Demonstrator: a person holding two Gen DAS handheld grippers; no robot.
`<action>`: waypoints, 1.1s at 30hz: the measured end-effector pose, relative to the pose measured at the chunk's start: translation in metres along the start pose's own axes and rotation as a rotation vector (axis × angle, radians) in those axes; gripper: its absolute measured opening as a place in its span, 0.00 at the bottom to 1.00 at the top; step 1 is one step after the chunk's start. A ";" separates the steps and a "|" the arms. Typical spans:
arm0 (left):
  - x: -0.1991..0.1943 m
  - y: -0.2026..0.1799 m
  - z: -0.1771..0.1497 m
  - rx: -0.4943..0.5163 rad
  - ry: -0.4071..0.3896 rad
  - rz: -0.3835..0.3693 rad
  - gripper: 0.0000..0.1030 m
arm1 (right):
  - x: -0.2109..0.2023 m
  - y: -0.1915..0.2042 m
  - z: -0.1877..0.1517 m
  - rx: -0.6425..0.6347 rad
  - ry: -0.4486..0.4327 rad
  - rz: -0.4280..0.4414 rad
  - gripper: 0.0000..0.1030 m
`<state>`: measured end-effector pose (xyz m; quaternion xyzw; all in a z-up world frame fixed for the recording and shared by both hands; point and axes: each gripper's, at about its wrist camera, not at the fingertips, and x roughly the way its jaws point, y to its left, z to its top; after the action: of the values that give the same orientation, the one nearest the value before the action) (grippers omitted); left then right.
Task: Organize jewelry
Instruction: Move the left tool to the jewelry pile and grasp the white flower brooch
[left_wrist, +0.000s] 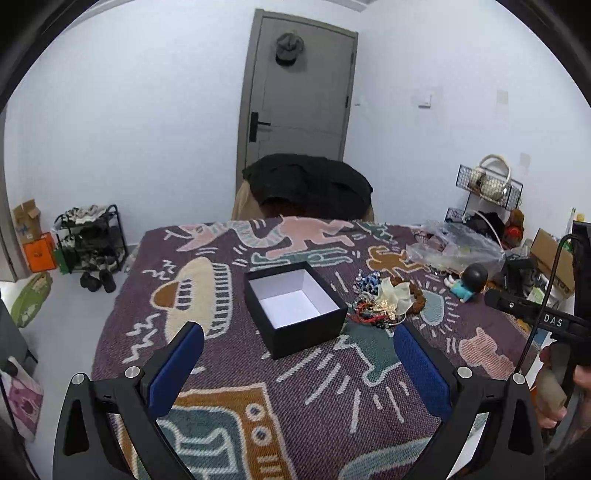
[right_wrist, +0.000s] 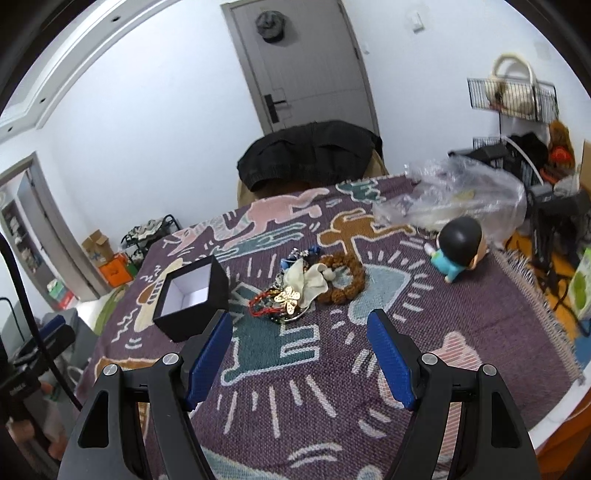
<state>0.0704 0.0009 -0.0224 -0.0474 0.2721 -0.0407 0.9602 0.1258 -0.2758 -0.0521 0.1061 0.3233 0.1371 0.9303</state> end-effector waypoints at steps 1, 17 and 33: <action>0.007 -0.002 0.001 0.002 0.014 -0.007 1.00 | 0.003 -0.003 0.000 0.016 0.005 0.004 0.73; 0.088 -0.046 0.023 0.057 0.123 -0.090 0.79 | 0.047 -0.061 0.016 0.226 0.024 0.088 0.58; 0.174 -0.108 0.033 0.134 0.258 -0.187 0.72 | 0.086 -0.119 0.008 0.406 0.052 0.164 0.46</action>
<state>0.2294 -0.1219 -0.0727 -0.0030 0.3843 -0.1535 0.9103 0.2181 -0.3607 -0.1290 0.3137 0.3586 0.1470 0.8669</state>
